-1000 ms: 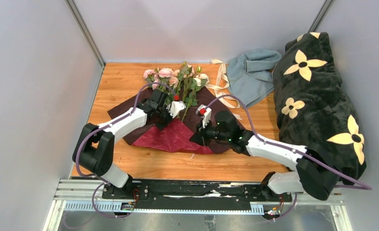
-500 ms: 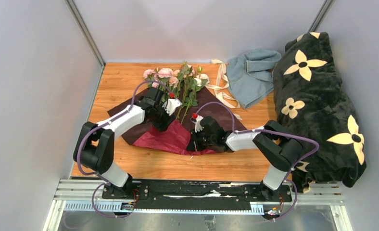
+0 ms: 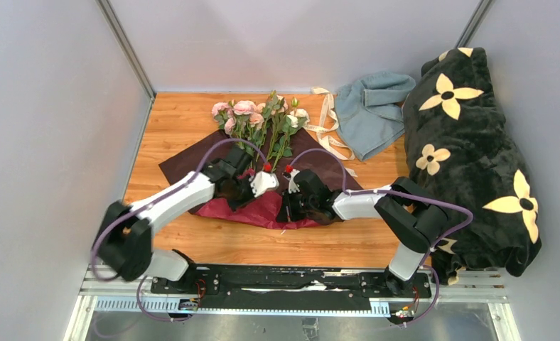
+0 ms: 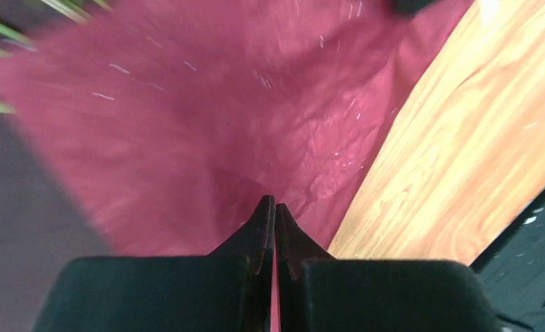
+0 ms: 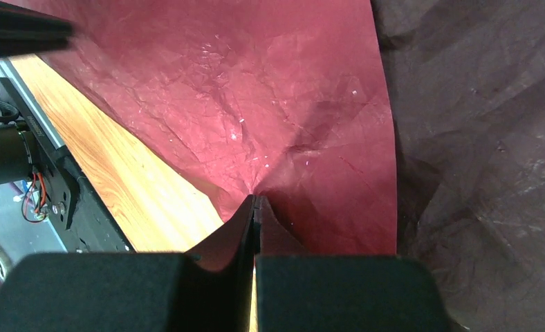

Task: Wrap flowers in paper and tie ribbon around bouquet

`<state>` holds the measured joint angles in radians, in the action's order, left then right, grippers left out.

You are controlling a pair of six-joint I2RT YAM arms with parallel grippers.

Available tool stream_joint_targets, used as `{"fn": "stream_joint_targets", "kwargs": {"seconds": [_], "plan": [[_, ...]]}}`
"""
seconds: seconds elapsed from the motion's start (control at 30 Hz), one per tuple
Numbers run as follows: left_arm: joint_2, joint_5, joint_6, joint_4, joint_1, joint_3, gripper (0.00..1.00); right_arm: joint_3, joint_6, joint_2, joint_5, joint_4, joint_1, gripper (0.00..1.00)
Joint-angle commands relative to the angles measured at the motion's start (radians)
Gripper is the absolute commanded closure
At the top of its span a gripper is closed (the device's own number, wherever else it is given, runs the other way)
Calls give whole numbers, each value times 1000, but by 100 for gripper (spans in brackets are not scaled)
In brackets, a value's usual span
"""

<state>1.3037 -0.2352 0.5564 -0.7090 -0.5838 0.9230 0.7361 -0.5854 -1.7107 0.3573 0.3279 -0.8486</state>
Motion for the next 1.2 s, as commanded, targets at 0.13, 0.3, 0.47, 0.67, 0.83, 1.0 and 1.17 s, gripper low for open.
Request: {"fn": "stream_joint_targets", "kwargs": {"seconds": [0.13, 0.3, 0.47, 0.67, 0.83, 1.0, 1.17], "plan": [[135, 94, 137, 11, 3, -143, 100, -28, -37, -41, -45, -116, 13, 100], [94, 135, 214, -16, 73, -254, 100, -41, -41, -37, -54, -149, 26, 100], [34, 194, 315, -55, 189, -340, 100, -42, -25, -23, -67, -194, 31, 100], [-3, 231, 414, -110, 344, -394, 100, -43, 1, -2, -71, -250, 31, 100], [-98, 254, 396, -187, 423, -311, 100, -21, 26, 8, -44, -288, 29, 100], [-148, 131, 201, -228, 73, -82, 100, 10, 25, 5, -14, -308, 30, 100], [-49, 158, 168, -32, -250, -104, 100, 26, 15, -11, -3, -312, 29, 100]]}}
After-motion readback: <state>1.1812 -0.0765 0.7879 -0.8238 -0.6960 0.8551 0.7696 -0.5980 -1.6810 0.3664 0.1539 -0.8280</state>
